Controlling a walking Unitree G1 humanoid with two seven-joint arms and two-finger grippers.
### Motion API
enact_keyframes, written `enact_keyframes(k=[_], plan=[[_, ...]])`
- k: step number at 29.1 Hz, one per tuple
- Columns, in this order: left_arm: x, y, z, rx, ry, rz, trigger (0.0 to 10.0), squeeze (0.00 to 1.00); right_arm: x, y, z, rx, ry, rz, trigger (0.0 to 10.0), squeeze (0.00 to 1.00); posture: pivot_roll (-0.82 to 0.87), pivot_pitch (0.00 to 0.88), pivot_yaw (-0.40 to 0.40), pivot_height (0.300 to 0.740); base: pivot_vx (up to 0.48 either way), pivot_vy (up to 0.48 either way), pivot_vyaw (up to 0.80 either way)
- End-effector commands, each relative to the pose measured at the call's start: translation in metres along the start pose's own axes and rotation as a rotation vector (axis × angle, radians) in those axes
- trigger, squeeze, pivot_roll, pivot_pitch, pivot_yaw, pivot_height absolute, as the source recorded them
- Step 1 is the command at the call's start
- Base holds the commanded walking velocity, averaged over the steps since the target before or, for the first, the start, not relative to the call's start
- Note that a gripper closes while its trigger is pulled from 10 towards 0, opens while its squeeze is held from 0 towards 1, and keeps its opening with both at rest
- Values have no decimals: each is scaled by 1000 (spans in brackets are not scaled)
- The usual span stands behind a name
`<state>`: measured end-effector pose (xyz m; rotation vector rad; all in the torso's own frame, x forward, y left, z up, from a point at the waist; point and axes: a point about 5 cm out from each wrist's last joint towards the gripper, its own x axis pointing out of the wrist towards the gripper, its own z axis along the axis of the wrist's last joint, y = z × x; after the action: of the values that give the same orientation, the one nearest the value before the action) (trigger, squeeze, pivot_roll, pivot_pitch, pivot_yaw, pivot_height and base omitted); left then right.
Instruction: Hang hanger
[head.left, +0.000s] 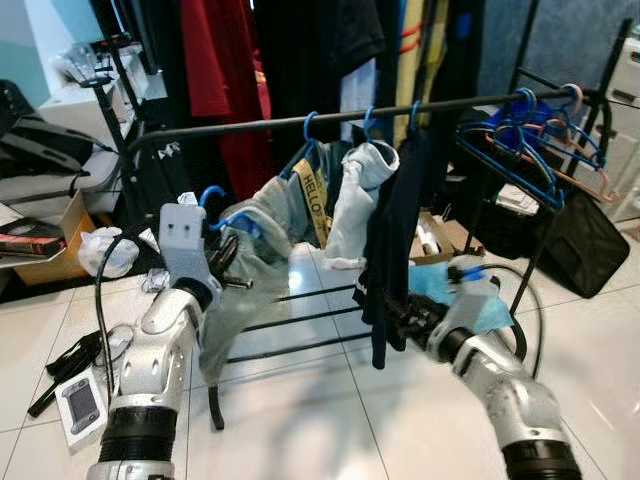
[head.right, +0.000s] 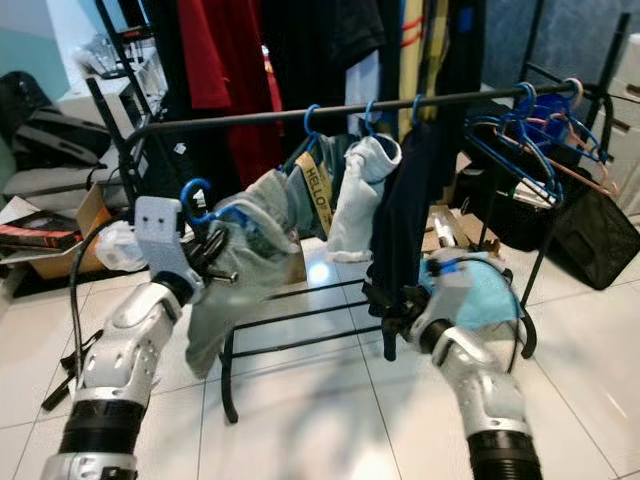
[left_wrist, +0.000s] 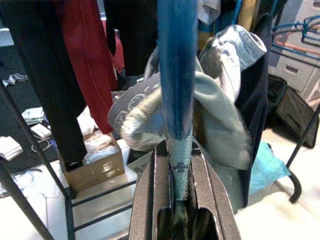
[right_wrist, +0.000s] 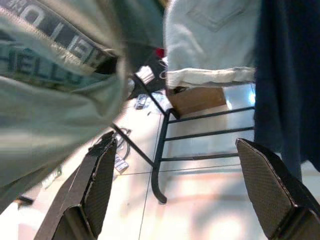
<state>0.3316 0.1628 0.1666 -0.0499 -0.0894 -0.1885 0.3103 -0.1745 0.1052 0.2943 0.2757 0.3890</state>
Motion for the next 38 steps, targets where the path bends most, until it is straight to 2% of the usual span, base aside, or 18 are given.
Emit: enact_keyframes(k=[1, 2, 5, 6, 7, 8, 9, 10, 16, 19, 24, 28, 31, 33, 38], plan=[[-1, 4, 2, 19, -12, 14, 10000, 0, 1, 3, 0, -18, -2, 13, 10000, 0, -95, 0, 45, 740, 0, 0, 0], [0, 1, 2, 44, -10, 5, 10000, 0, 1, 6, 2, -39, -10, 33, 10000, 0, -95, 0, 45, 740, 0, 0, 0], [0, 1, 2, 44, -10, 5, 10000, 0, 1, 6, 2, -39, -10, 33, 10000, 0, -95, 0, 45, 740, 0, 0, 0], [5, 3, 4, 92, -1, 49, 10000, 0, 0, 2, 4, -23, -16, 25, 10000, 0, -114, 0, 54, 740, 296, 0, 0], [5, 3, 4, 92, -1, 49, 10000, 0, 0, 2, 4, -23, -16, 25, 10000, 0, -114, 0, 54, 740, 296, 0, 0], [9, 6, 5, 140, 6, 91, 10000, 0, -1, 0, 4, -8, -20, 18, 10000, 0, -121, 0, 58, 740, 322, 0, 0], [9, 6, 5, 140, 6, 91, 10000, 0, -1, 0, 4, -8, -20, 18, 10000, 0, -121, 0, 58, 740, 322, 0, 0], [12, 8, 7, 175, 4, 121, 10000, 0, -1, -2, 3, 4, -19, 8, 10000, 0, -126, 0, 62, 740, 322, 0, 0], [13, 11, 11, 206, -10, 150, 10000, 0, -1, -3, 2, 11, -17, 3, 10000, 0, -126, 0, 61, 740, 325, 0, 0], [13, 17, 20, 276, -38, 188, 10000, 0, -1, -2, 0, 11, -19, 5, 10000, 0, -121, 0, 59, 740, 339, 0, 0], [12, 19, 23, 301, -43, 197, 10000, 0, 0, -2, -1, 9, -19, 6, 10000, 0, -118, 0, 60, 740, 341, 0, 0], [15, 9, 18, 344, -30, 166, 10000, 0, 1, -1, -3, 4, -3, 13, 10000, 0, -122, 0, 66, 740, 345, 0, -192], [16, 3, 15, 342, -24, 149, 10000, 0, 2, -1, -3, 8, 1, 18, 10000, 0, -123, 0, 66, 740, 344, 0, -781], [19, -10, 10, 336, -17, 112, 10000, 0, 2, 0, -4, 18, 5, 23, 10000, 0, -124, 0, 68, 740, 337, 0, -788], [21, -24, 6, 324, -15, 81, 10000, 0, 3, 0, -4, 18, 3, 24, 10000, 0, -124, 0, 68, 740, 336, 0, -788]])
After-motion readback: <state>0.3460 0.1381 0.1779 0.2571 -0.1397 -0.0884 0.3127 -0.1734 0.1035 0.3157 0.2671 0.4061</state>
